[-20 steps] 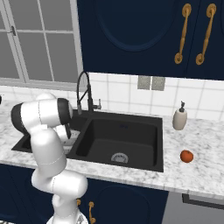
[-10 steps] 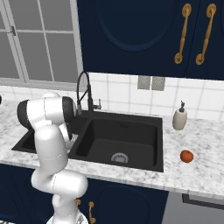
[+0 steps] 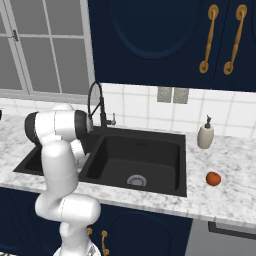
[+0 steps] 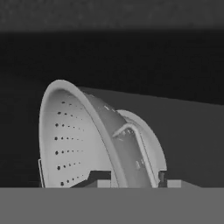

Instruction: Put the colander in the sink, put the orange in the colander, and turn on the sink faucet and pour water over the colander.

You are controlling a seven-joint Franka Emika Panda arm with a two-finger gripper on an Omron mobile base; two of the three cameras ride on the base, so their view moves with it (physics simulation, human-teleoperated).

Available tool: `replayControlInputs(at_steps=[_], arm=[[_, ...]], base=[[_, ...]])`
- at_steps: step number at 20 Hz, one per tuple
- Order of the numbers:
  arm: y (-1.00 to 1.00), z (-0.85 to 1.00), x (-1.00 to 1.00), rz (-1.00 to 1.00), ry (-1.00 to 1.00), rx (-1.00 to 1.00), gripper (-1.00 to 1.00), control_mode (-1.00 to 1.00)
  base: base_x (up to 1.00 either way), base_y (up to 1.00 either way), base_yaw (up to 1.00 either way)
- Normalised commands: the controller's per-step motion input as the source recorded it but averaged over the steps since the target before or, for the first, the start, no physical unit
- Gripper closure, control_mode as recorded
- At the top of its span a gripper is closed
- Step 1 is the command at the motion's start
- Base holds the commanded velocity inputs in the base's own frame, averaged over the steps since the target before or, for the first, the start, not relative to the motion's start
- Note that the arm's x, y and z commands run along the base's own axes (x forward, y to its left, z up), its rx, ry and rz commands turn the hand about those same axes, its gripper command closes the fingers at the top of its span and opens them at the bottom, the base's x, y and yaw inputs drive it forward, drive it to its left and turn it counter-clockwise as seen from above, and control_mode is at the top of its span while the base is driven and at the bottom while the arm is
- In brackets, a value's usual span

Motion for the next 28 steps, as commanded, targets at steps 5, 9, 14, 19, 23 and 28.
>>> replayControlInputs(at_steps=[5, 9, 14, 19, 23, 28], arm=[[0.01, -0.28, 0.09, 0.00, -0.13, 0.00, 1.00, -1.00], [0.00, -0.07, -0.02, -0.01, -0.18, 0.01, 1.00, -1.00], [0.02, -0.10, -0.01, -0.06, -0.12, 0.01, 1.00, -1.00], [0.24, -0.18, 0.00, -0.08, 0.00, 0.00, 1.00, -1.00], [0.31, -0.10, 0.00, -0.11, 0.01, 0.01, 1.00, -1.00], [0.27, -0.03, 0.00, -0.21, 0.01, 0.05, 1.00, -1.00]], base=[[0.00, 0.00, 0.00], [0.00, 0.00, 0.00], [0.00, 0.00, 0.00], [0.00, 0.00, 0.00], [0.00, 0.00, 0.00], [0.00, 0.00, 0.00]])
